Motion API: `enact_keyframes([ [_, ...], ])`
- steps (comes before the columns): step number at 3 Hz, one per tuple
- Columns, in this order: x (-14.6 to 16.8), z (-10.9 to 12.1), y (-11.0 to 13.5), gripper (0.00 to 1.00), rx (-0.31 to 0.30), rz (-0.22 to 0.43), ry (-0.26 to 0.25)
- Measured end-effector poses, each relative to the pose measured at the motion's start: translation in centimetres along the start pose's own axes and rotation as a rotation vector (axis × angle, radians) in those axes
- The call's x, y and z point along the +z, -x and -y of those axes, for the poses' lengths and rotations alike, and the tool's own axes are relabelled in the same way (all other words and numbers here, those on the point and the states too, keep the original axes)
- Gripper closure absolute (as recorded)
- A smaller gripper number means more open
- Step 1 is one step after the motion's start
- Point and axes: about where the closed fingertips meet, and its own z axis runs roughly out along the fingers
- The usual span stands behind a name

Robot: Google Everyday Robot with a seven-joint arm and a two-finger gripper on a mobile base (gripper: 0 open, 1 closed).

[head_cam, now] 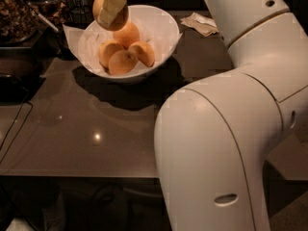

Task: Pick orange from white bowl

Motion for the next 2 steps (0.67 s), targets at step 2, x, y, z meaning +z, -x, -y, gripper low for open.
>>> enact_keyframes([
  [2,-6.1,-4.0,-0.7,1.00,0.142,0.079,-0.084],
])
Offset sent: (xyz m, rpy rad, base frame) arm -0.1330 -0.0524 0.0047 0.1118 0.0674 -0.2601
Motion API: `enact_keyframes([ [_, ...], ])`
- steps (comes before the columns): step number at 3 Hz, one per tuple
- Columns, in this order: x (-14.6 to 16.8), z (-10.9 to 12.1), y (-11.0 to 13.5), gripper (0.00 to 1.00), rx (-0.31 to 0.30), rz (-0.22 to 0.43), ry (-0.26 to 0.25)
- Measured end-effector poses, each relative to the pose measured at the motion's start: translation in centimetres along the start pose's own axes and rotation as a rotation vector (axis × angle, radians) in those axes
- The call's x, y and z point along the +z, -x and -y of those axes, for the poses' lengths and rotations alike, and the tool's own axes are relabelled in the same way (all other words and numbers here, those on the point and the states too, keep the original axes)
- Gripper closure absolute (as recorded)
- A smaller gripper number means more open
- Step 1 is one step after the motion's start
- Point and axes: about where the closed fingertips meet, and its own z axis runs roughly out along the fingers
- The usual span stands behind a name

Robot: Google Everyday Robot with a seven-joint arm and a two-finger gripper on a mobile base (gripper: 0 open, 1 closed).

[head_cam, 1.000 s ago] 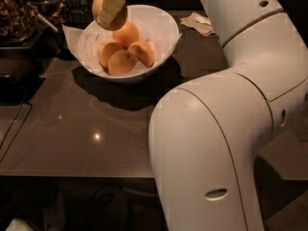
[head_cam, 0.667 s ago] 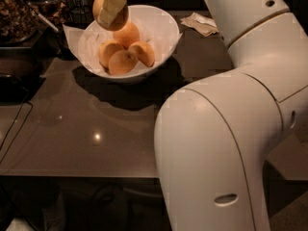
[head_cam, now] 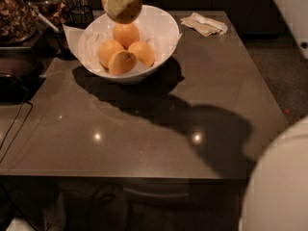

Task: Pick orange from white bowl

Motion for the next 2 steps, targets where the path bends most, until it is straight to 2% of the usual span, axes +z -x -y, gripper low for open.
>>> enact_keyframes([
  [1,0.68,-1.55,-1.21,1.00,0.009,-0.027,0.018],
  [2,0.23,-1.83,-0.57,1.00,0.004,-0.027,0.028],
])
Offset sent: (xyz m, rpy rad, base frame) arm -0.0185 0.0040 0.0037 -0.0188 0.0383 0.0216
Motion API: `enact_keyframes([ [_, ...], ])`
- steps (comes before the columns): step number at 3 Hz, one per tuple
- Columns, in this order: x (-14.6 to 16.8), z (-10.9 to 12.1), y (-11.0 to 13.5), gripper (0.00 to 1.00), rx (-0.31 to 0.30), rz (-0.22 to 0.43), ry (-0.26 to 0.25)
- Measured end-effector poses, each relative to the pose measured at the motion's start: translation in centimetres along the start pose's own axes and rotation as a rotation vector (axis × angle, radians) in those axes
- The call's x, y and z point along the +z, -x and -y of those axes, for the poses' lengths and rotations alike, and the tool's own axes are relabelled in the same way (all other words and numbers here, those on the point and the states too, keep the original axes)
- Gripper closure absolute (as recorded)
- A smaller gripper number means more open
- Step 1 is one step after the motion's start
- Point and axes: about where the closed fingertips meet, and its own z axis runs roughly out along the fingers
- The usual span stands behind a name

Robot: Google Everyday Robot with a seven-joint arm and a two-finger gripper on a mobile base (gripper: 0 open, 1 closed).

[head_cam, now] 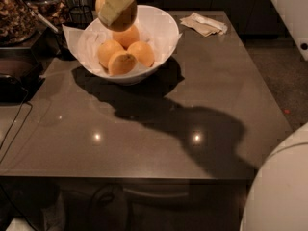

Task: Pick orange from white bowl

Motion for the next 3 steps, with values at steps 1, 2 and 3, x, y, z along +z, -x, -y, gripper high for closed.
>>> enact_keyframes([
  [1,-1.9,-2.1,0.0,1.00,0.041,0.046,0.003],
  [2,-2.7,-5.3,-1.8,1.00,0.118,0.078,0.016],
  [3,-2.6,-7.1,-4.2,1.00,0.199,0.100,0.041],
])
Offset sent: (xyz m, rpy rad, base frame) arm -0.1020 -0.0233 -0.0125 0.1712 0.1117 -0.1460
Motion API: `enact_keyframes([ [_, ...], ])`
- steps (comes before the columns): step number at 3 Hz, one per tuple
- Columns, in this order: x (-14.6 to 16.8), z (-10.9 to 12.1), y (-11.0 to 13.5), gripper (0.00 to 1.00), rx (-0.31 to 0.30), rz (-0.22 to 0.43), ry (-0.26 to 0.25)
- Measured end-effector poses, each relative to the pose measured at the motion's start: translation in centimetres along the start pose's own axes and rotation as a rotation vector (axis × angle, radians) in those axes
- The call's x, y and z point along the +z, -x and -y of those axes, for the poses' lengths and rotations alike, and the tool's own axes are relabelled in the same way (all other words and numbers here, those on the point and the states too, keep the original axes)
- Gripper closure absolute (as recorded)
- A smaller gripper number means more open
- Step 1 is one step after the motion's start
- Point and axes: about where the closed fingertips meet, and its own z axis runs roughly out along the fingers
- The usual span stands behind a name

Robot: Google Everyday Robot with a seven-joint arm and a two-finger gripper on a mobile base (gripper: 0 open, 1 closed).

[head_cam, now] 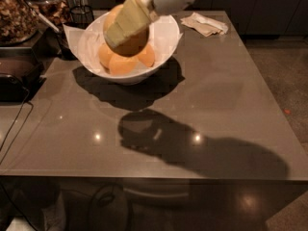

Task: Pick orange from white bowl

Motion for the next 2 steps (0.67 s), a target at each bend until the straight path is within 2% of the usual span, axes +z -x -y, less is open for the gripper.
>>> enact_keyframes([
  [1,-0.23,-1.32,-1.59,1.00,0.037,-0.002,0.027],
  [2,-0.21,-1.36,-1.67,1.00,0.039,-0.003,0.029],
])
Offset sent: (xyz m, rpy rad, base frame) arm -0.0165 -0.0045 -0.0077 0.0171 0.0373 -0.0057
